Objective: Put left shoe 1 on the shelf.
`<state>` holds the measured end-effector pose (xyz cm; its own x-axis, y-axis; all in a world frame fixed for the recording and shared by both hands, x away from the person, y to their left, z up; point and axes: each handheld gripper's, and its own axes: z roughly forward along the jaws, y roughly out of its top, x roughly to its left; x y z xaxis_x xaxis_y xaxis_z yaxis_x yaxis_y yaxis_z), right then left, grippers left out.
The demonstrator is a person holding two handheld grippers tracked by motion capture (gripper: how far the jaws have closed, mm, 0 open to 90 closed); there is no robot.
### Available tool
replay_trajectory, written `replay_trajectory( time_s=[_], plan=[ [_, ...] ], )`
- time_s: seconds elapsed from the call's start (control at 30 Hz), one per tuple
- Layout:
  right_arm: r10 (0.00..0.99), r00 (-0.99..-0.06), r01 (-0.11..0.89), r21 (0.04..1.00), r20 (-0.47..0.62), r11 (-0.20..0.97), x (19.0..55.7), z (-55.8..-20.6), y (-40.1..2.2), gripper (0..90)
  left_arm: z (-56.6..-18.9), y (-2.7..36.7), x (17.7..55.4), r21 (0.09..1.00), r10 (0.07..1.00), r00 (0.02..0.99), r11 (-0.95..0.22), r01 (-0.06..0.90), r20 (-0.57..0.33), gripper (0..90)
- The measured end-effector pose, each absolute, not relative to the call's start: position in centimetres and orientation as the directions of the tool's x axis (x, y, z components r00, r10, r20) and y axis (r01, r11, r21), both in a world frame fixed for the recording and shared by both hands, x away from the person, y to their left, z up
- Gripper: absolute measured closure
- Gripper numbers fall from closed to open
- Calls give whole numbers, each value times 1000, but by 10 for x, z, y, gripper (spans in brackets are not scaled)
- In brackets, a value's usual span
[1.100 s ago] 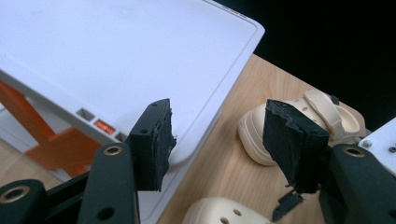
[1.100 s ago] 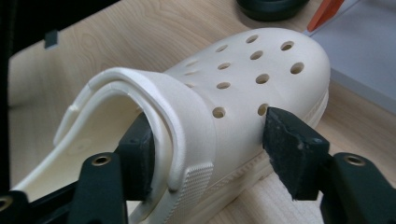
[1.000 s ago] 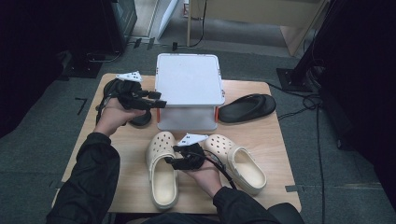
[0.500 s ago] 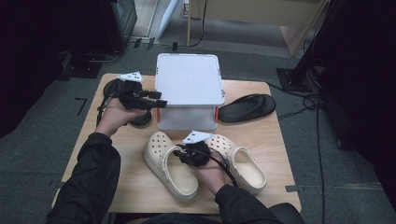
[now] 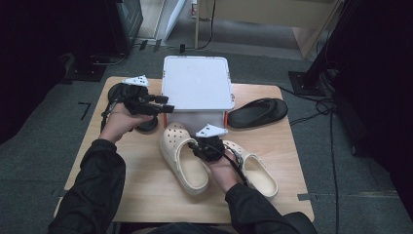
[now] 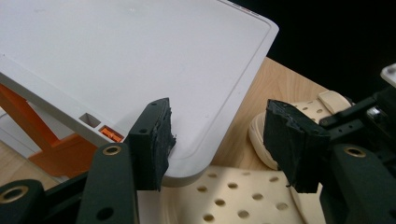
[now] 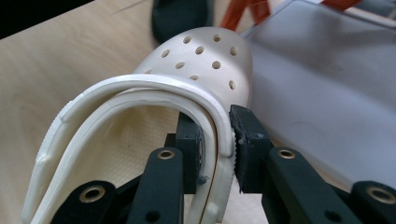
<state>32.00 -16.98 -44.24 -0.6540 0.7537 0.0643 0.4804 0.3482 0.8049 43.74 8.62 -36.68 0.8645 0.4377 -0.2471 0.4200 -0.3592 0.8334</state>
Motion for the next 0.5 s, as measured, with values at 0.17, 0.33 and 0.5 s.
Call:
replay_trajectory(
  time_s=[0.17, 0.33, 0.5],
  plan=[
    [802, -595, 498, 805, 48, 322, 341, -440, -172, 747, -366, 86, 437, 833, 439, 865, -364, 418, -242, 424],
    [830, -553, 526, 801, 67, 286, 356, -442, -172, 745, -366, 86, 437, 832, 441, 864, -363, 419, -243, 424],
    [848, -525, 550, 791, 76, 269, 368, -451, -166, 727, -366, 86, 437, 832, 439, 865, -365, 417, -241, 424]
  ],
)
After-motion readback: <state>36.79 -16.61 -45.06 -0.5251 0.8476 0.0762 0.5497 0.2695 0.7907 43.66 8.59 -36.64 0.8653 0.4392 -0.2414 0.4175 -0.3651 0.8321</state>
